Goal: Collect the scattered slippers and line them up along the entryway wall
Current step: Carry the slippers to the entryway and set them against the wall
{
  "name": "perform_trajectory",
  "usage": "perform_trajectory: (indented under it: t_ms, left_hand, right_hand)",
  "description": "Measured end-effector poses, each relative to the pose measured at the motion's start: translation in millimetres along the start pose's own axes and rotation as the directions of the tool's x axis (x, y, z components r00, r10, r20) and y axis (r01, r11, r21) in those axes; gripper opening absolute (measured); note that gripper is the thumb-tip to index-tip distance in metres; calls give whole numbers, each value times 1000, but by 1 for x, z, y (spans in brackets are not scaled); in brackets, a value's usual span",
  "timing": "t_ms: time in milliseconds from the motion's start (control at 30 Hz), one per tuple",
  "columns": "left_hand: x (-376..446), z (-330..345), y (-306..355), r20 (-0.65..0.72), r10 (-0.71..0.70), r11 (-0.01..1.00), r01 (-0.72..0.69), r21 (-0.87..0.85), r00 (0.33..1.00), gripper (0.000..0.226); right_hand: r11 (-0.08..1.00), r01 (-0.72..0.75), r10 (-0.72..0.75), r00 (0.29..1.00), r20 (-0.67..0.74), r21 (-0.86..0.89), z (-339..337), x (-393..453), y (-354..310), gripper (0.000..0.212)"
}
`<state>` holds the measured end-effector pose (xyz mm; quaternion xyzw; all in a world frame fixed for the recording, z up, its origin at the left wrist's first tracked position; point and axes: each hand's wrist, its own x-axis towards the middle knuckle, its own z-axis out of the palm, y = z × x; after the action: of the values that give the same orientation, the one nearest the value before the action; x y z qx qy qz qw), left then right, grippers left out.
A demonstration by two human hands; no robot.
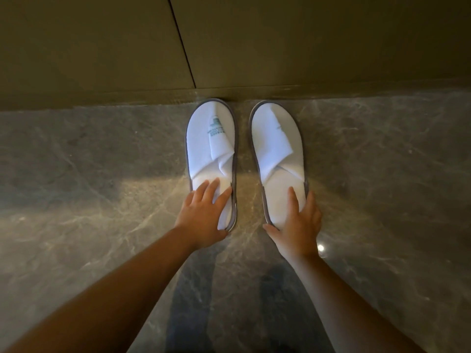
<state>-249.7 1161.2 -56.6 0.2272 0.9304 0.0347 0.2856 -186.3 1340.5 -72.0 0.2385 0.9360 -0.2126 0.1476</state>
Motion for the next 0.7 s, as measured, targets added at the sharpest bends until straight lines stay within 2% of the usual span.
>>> perform_trajectory:
  t_ms: [167,700]
  left_hand:
    - [0,0,-2,9,6,1000,-6,-4,1000,87]
    - [-2,-7,2,44,0,1000,-1,21,999,87]
  right_hand:
    - [999,-45,45,999,-19,5,-1,2,-2,95]
    - [998,-56,56,998,2,-13,-6,6,-1,96]
